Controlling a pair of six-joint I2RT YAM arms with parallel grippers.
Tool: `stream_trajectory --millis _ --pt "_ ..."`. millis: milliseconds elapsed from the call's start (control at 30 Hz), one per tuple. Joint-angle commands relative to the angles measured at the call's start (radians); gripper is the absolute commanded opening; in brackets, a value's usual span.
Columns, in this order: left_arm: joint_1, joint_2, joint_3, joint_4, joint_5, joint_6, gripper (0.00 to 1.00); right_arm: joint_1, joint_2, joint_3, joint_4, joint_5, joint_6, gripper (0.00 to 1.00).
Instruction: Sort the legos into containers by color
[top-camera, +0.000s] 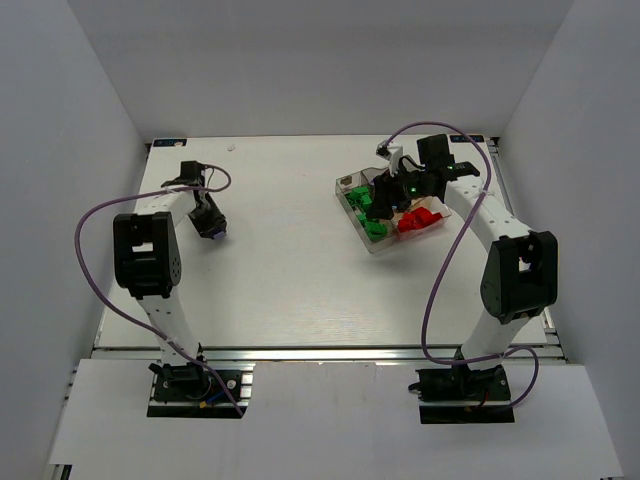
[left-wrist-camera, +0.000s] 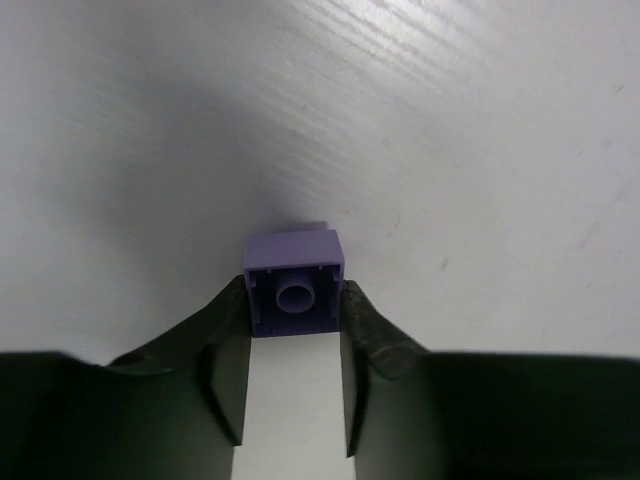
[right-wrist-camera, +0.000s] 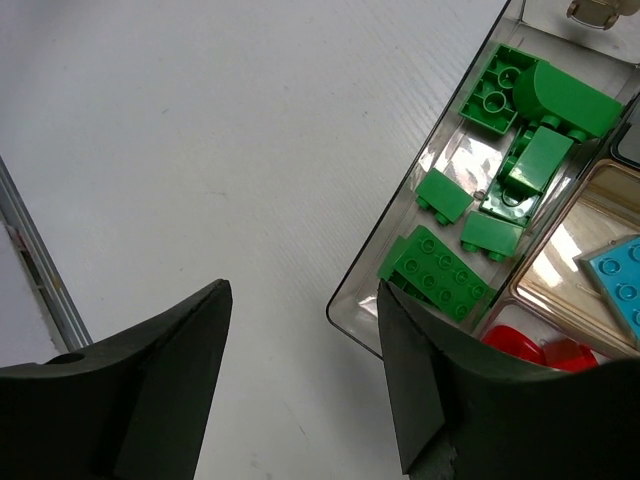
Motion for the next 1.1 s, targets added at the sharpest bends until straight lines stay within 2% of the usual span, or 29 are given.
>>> stream_trajectory --millis 0,33,133,233,267,300,333,367,400,467,700,867,967,1067 --pt "0.005 -0.041 0.020 0.022 0.017 0.003 0.32 -0.003 -0.035 0.034 -0.011 0.001 -0.014 0.65" --pt "0.005 -0.045 0.027 0.021 0.017 0.003 0.22 -0.006 -0.033 0.036 -0.013 -0.001 -0.015 0.65" --pt "-0.007 -0.096 0.050 0.062 0.149 0.003 0.11 -0.003 -0.038 0.039 -0.016 0.004 -0.023 0.64" --pt "-0.036 -0.134 0.050 0.157 0.317 -0.004 0.10 -0.006 -0.050 0.040 -0.008 0.031 -0.023 0.61" --pt "-0.064 -0.148 0.040 0.259 0.470 -0.054 0.09 -0.004 -0.053 0.039 0.013 0.048 -0.021 0.56" --pt "-0.082 -0.151 0.021 0.322 0.544 -0.085 0.08 -0.010 -0.059 0.037 0.035 0.071 -0.003 0.51" --pt "-0.107 -0.153 0.016 0.377 0.597 -0.119 0.08 -0.007 -0.070 0.034 0.058 0.111 0.003 0.35" --pt "-0.163 -0.148 0.020 0.428 0.631 -0.142 0.08 -0.015 -0.078 0.036 0.078 0.140 0.015 0.00" --pt "-0.196 -0.130 0.027 0.523 0.684 -0.193 0.08 -0.013 -0.084 0.036 0.116 0.163 0.044 0.00" --pt "-0.289 -0.086 0.091 0.601 0.711 -0.251 0.07 -0.029 -0.104 0.028 0.160 0.223 0.072 0.00" --pt "-0.483 0.232 0.508 0.602 0.706 -0.331 0.06 -0.072 -0.174 -0.022 0.289 0.304 0.181 0.00" --pt "-0.532 0.454 0.802 0.605 0.613 -0.386 0.07 -0.099 -0.203 -0.059 0.297 0.292 0.195 0.00" --pt "-0.552 0.519 0.849 0.687 0.545 -0.446 0.09 -0.119 -0.222 -0.085 0.309 0.288 0.198 0.00" --pt "-0.561 0.568 0.879 0.700 0.475 -0.474 0.17 -0.133 -0.239 -0.104 0.317 0.278 0.196 0.00"
